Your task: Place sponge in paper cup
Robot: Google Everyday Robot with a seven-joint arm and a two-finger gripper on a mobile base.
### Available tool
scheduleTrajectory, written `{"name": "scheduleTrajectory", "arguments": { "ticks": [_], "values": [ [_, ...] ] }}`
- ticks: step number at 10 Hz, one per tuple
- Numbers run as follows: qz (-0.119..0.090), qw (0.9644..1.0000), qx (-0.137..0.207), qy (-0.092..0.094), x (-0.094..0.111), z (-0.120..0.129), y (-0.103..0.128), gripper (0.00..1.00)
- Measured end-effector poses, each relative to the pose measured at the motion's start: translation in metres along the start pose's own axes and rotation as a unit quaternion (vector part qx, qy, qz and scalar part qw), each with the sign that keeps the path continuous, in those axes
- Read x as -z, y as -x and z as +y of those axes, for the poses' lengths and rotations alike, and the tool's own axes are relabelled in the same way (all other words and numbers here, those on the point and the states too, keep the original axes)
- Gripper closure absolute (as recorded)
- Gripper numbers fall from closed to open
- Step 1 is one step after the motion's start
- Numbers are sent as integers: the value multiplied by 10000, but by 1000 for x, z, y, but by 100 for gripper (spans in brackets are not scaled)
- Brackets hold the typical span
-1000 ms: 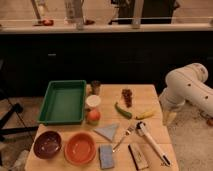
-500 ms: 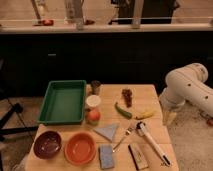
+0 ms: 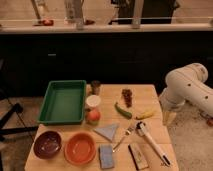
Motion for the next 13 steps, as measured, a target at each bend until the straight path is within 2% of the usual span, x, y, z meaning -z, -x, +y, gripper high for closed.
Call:
{"name": "scheduleTrajectory", "arguments": {
  "ticks": [10, 12, 13],
  "values": [
    [-2, 10000, -6, -4, 0, 0, 0, 20],
    [-31, 9999, -83, -55, 0, 3, 2, 20],
    [-40, 9996, -225, -135, 0, 9, 8, 20]
  ]
}}
